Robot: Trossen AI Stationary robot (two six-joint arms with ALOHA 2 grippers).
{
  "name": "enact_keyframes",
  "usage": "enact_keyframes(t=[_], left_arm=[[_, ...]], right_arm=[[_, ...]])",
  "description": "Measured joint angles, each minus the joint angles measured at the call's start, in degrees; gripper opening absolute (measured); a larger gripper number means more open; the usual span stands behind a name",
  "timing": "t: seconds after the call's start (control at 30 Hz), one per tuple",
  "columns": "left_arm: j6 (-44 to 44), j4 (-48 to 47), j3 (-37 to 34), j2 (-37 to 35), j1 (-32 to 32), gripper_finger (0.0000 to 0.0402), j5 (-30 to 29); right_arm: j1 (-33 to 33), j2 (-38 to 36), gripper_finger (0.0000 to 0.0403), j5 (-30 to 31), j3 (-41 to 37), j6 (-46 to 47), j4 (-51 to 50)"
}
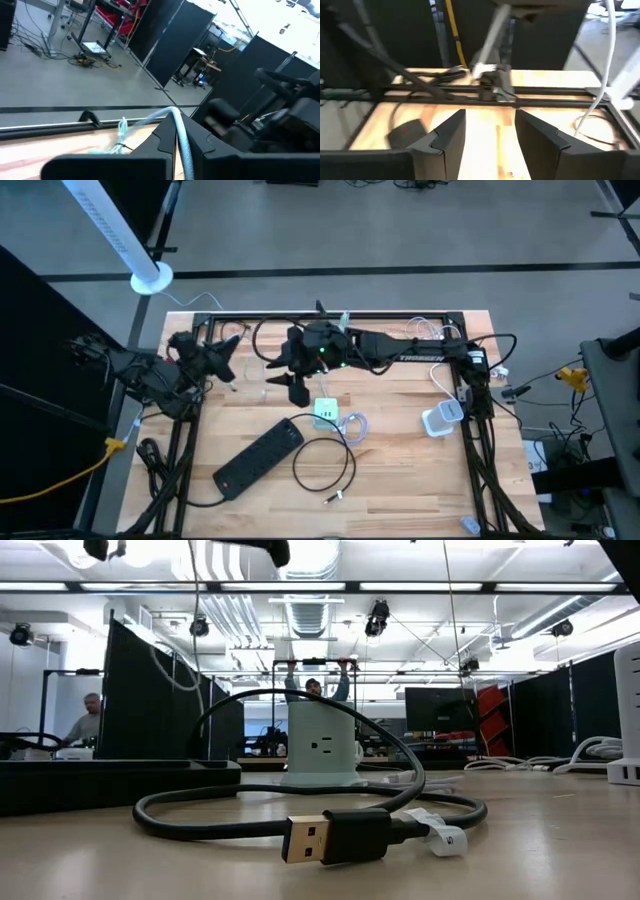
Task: Insert USB
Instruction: Insert the light blue charger cable into the black outlet extension
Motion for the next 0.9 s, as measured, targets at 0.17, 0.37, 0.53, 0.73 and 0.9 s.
enact_keyframes(t=[0.17,0.37,0.53,0.73,0.9], left_arm=[[1.64,7.19,-0.02,3.71,0.00,0.0000,-0.23],[1.71,12.33,-0.02,6.91,0.04,0.0000,-0.14],[1.56,14.45,-0.02,8.67,0.04,0.0000,0.76],[7.04,16.09,-0.02,8.62,0.01,0.0000,8.46],[22.83,26.81,-0.02,8.05,-0.07,0.0000,22.11]], right_arm=[[0.26,-0.13,0.0171,0.29,-2.54,4.06,5.10],[2.33,0.00,0.0197,-0.74,-4.16,4.16,7.20],[3.55,0.71,0.0201,-0.32,-4.22,4.38,8.13],[4.39,1.30,0.0195,-5.62,-4.33,1.35,6.39],[4.30,0.43,0.0196,-12.16,-4.31,-2.09,7.12]])
